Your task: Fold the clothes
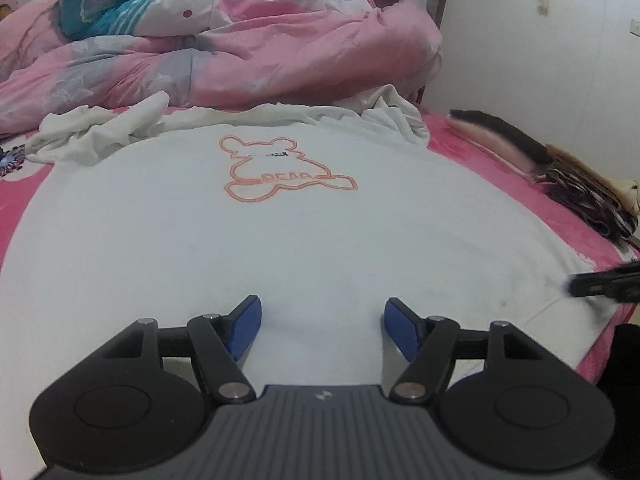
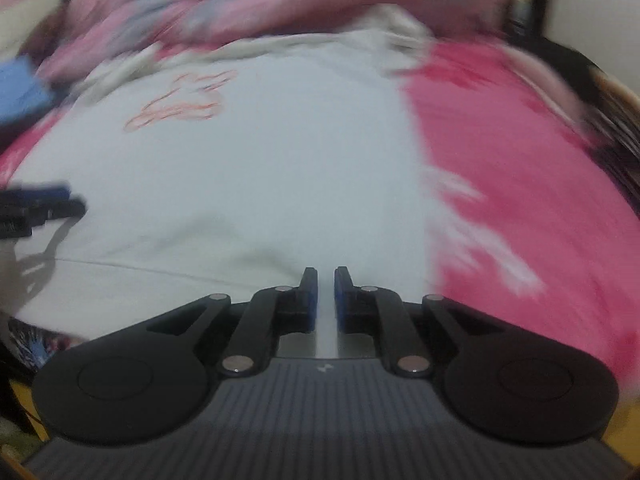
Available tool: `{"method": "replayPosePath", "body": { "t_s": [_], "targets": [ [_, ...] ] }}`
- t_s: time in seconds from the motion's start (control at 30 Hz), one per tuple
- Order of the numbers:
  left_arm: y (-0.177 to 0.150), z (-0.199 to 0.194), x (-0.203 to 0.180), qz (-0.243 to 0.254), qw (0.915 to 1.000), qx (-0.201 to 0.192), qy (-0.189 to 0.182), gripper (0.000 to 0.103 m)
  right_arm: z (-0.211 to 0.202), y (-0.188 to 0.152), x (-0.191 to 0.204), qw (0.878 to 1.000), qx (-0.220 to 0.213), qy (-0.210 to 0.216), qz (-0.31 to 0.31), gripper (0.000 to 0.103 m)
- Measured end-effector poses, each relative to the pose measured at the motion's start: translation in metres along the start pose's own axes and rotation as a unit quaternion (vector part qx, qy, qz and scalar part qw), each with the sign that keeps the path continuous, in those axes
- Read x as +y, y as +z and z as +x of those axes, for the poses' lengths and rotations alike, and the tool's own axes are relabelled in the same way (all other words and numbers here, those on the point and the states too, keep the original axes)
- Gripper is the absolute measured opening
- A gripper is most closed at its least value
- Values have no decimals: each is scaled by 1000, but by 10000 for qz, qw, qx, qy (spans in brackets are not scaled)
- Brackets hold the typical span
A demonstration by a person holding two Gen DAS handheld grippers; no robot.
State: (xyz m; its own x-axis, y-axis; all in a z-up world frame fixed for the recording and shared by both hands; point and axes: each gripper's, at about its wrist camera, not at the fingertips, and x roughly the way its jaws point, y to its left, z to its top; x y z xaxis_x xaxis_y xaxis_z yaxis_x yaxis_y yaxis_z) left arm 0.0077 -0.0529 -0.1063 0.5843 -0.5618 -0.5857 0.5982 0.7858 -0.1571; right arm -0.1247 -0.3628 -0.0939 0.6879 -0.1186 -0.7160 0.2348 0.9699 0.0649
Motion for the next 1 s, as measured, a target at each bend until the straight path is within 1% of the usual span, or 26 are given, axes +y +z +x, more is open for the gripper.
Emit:
{"method": "replayPosePath", "body": {
  "t_s": [0.03,0.07,0.1,0.13,0.17,0.23,0.27,0.33,0.4,0.5,0.57,0.63,0.77,0.9,0.97,1.0],
  "targets": [
    [-1,0,0,20,10000,-7,-5,70,-8,-3,-15,9995,34,-119,285,6],
    [-1,0,0,40,10000,-16,-12,70,-18,-5,-26,9984,22,-343,450,8],
    [-2,1,0,61,10000,-24,-19,70,-28,-6,-37,9965,7,-571,608,12],
    [-2,1,0,81,10000,-33,-25,71,-35,-8,-41,9953,-47,-769,591,12],
    [-3,1,-1,101,9999,-41,-32,72,-43,-6,-43,9950,-194,-800,557,12],
    [-3,2,-2,158,9999,-52,-10,74,-47,-1,-42,9965,-430,-482,539,13],
    [-3,3,-4,196,9998,-54,22,75,-46,3,-37,9972,-556,-269,418,14],
    [-3,5,-8,271,9996,-57,84,77,-38,10,-26,9978,-665,-38,-16,20],
    [-3,5,-8,290,9995,-56,98,78,-24,14,-14,9969,-631,124,-445,23],
    [-3,6,-9,304,9995,-50,97,79,-9,14,-5,9936,-541,343,-935,24],
    [-3,7,-8,302,9995,-44,77,79,-2,19,-4,9921,-502,307,-1105,25],
    [-3,7,-9,312,9995,-43,72,81,4,21,-5,9921,-439,281,-1145,25],
    [-3,9,-10,347,9994,-51,81,82,11,19,-11,9923,-339,471,-1094,25],
    [-4,10,-10,369,9993,-53,85,83,16,16,-8,9896,-313,560,-1284,24],
    [-4,10,-10,373,9992,-53,88,83,19,15,-7,9889,-285,593,-1330,23],
    [-4,10,-11,372,9993,-56,89,83,20,15,-6,9886,-279,604,-1352,20]
  ]
}}
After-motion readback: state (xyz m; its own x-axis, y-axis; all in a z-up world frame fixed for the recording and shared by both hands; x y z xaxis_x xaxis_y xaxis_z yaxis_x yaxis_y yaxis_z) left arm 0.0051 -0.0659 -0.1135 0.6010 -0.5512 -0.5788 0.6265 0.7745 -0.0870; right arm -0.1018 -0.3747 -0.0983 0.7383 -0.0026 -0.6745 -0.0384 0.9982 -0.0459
